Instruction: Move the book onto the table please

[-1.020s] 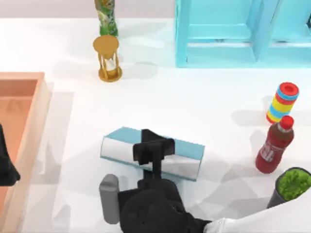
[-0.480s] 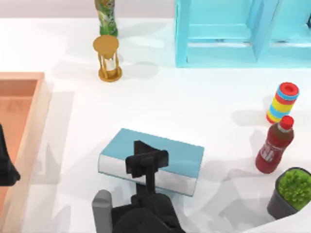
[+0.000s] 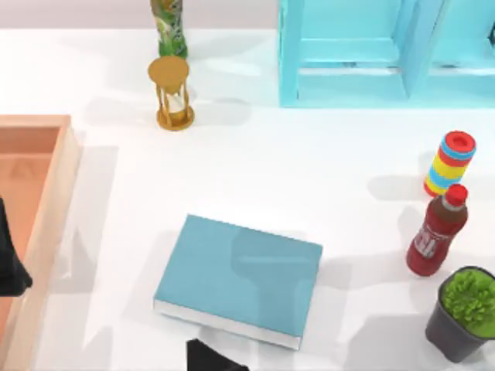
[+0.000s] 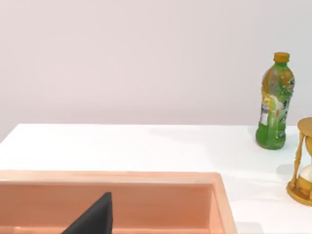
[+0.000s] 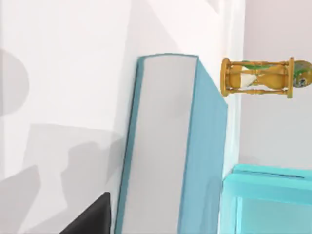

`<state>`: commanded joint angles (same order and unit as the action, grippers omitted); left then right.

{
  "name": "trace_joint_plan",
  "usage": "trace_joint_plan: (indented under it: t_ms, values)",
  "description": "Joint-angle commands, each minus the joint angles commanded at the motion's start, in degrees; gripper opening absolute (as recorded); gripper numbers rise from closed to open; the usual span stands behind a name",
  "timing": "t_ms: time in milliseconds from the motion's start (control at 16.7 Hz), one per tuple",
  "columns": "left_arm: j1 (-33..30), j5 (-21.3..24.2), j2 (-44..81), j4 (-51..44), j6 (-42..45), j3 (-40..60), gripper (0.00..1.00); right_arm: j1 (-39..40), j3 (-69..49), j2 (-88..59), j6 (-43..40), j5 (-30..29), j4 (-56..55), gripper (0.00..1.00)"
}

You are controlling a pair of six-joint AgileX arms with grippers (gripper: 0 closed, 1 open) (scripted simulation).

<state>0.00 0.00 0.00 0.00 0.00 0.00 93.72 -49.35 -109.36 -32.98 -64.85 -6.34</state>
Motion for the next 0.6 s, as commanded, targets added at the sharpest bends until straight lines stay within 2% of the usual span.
trace_joint_plan:
  t_ms: [300, 600]
  values:
    - [0.0, 0.0, 0.0, 0.0, 0.0, 0.0, 1.0, 3.9, -2.38, 1.04, 12.63, -6.44, 17.35, 1.0]
    - [0.0, 0.0, 0.0, 0.0, 0.0, 0.0, 1.0, 3.31, -3.37, 1.72, 16.49, -9.07, 22.67, 1.0]
